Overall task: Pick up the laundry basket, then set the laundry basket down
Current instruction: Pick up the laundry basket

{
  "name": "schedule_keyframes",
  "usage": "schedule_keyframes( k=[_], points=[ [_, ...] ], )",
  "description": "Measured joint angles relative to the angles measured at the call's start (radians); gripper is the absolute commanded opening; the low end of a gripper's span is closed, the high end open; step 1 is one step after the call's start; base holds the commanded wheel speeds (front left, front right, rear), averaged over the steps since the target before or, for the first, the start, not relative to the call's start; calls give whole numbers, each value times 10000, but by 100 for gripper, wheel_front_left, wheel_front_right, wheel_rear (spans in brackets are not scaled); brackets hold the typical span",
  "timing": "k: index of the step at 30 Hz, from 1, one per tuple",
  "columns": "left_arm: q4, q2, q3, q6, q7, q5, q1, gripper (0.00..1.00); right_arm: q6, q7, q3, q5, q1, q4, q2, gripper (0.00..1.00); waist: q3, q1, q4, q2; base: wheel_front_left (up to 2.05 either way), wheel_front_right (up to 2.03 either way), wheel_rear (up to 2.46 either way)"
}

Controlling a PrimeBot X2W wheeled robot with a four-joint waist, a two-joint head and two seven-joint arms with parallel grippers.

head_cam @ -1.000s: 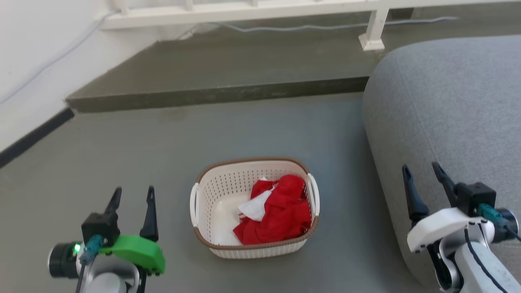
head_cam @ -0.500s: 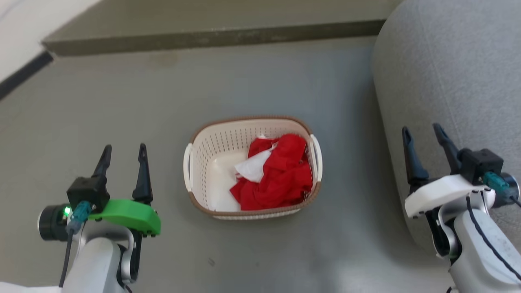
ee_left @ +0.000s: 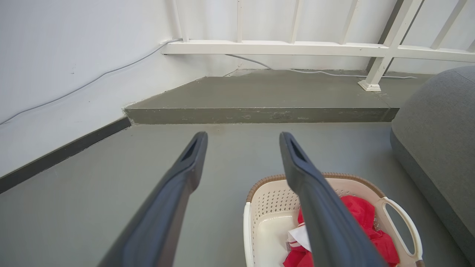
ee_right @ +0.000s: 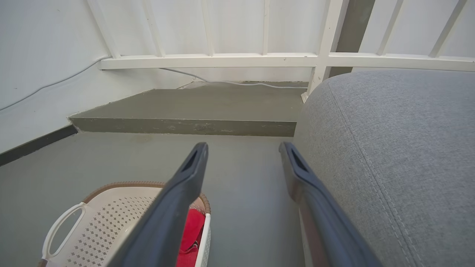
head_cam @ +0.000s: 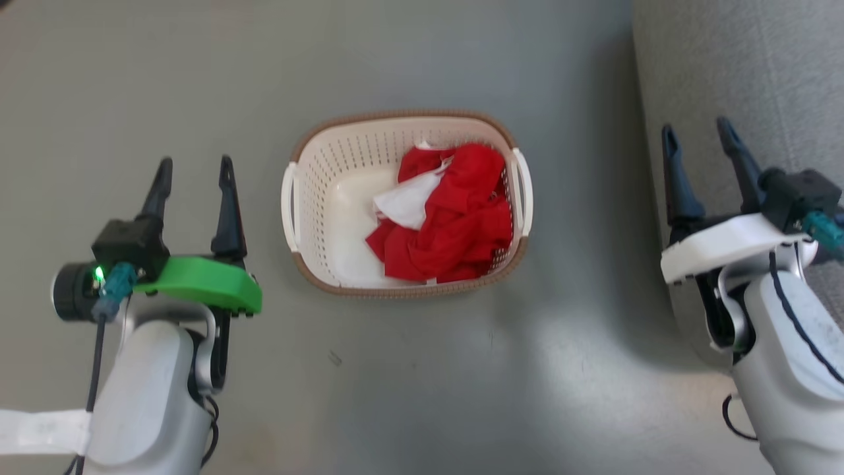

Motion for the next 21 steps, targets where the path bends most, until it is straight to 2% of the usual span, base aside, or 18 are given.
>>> schedule_keyframes(
  k=[21],
  points=[
    [539,-86,29,-550,-15,69,-3095,100,265,-15,-82,-163,-2624,165,-4,100,3026,2,127,0,0,0,0]
  ],
)
